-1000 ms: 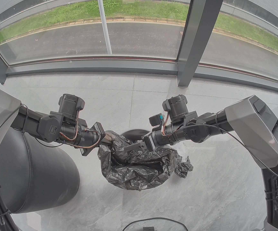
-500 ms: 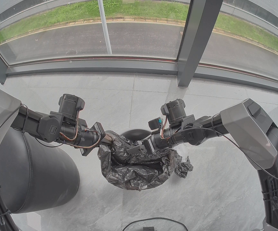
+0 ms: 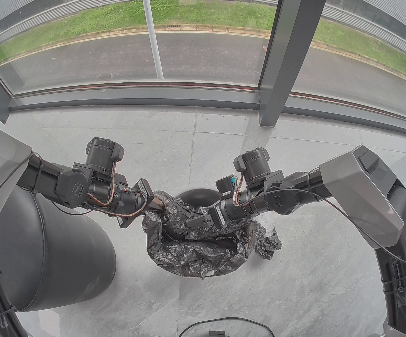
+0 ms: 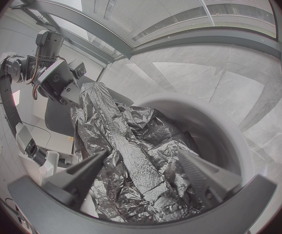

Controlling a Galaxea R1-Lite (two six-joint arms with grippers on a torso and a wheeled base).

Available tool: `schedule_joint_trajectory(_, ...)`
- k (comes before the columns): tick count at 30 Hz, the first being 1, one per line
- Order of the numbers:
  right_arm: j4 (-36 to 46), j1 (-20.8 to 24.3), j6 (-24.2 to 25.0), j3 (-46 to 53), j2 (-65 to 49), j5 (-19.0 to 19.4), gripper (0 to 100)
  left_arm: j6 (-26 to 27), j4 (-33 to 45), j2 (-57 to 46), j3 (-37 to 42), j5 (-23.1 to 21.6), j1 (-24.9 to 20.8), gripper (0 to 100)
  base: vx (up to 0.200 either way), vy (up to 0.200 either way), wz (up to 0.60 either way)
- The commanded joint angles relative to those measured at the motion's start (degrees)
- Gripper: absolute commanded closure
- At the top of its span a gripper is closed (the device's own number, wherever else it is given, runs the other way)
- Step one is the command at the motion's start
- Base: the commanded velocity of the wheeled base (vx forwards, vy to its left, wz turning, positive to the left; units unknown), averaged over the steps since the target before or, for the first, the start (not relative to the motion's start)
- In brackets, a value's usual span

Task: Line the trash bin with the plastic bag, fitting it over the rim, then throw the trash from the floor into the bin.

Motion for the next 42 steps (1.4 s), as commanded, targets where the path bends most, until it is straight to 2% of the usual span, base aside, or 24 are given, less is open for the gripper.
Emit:
schedule_joint_trajectory(1, 0.1, 0.1, 0.0, 0.0, 0.0, 0.0, 100, 0.0, 0.0, 0.2, -0.1, 0.0, 0.0, 100, 0.0, 0.0, 0.0)
schedule_joint_trajectory(18, 0.0, 0.2, 0.4, 0.5, -1.4, -0.3, 100, -0.1, 0.0, 0.2, -0.1, 0.1, 0.0, 100, 0.0, 0.0, 0.0)
schedule_joint_trajectory(27, 2.1, -0.9, 0.0, 0.6, -7.3, -1.5, 100, 0.2, 0.0, -0.1, 0.1, 0.3, 0.5, 100, 0.0, 0.0, 0.0)
schedule_joint_trajectory(32, 2.3, -2.0, 0.0, 0.4, -7.9, -1.8, 100, 1.2, -0.1, 0.7, 0.0, 0.4, 0.6, 100, 0.0, 0.0, 0.0)
schedule_joint_trajectory(34, 2.2, -2.4, -0.1, -0.1, -7.3, -3.8, 100, 3.4, -0.1, 2.0, -0.1, 0.4, 1.2, 100, 0.0, 0.0, 0.0)
schedule_joint_trajectory(42, 2.0, -3.5, -0.1, -4.0, -4.8, -4.4, 100, 5.1, -5.8, 3.9, -0.1, 0.5, 1.8, 100, 0.0, 0.0, 0.0)
